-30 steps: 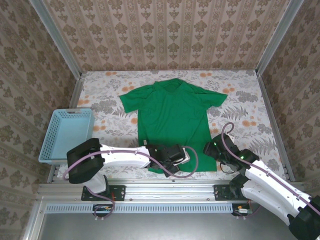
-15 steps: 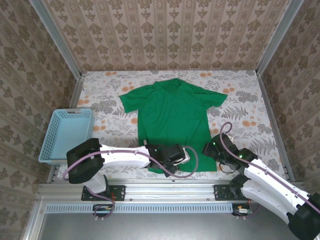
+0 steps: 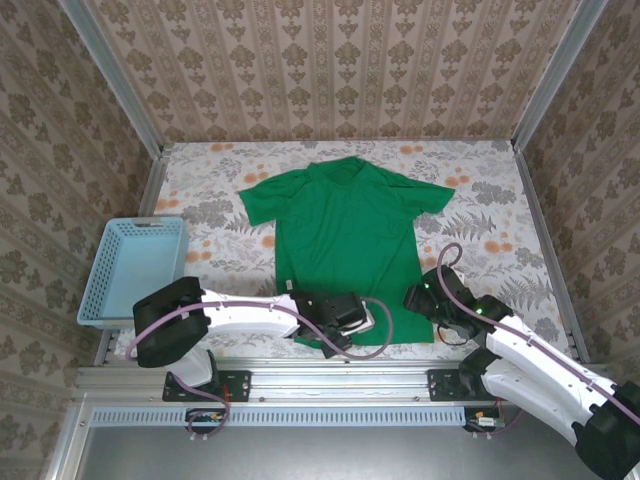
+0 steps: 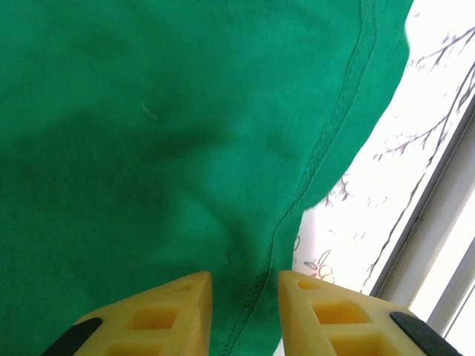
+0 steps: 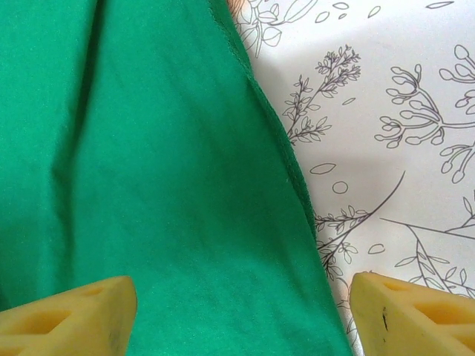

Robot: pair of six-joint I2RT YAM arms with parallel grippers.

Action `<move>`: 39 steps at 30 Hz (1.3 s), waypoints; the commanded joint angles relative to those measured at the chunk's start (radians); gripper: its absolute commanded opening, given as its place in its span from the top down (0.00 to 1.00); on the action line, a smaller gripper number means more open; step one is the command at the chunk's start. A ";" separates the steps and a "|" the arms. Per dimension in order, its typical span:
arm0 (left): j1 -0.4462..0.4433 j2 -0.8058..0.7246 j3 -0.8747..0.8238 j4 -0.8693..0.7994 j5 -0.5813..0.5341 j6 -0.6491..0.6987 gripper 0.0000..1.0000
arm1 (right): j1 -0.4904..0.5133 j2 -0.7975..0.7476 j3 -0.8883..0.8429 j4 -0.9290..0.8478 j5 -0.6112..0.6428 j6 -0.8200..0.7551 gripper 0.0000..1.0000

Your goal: Fold the inside-out t-shirt

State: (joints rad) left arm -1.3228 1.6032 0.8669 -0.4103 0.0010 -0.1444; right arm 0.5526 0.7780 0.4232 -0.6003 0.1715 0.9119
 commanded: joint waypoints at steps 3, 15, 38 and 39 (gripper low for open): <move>-0.010 0.002 0.007 -0.018 0.028 0.026 0.76 | -0.007 0.023 0.003 0.018 -0.015 -0.022 0.23; -0.010 0.016 0.020 0.006 0.042 0.028 0.98 | -0.008 0.027 0.001 0.017 -0.008 -0.027 0.23; 0.078 -0.261 -0.041 0.071 0.040 -0.012 1.00 | 0.011 0.004 0.000 0.030 -0.036 -0.078 0.23; 0.095 -0.272 -0.042 0.082 0.033 -0.024 1.00 | 0.026 -0.006 0.000 0.046 -0.040 -0.088 0.24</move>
State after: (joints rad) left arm -1.2587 1.3640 0.8379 -0.3576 0.0307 -0.1356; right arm 0.5598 0.7967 0.4232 -0.5797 0.1555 0.8619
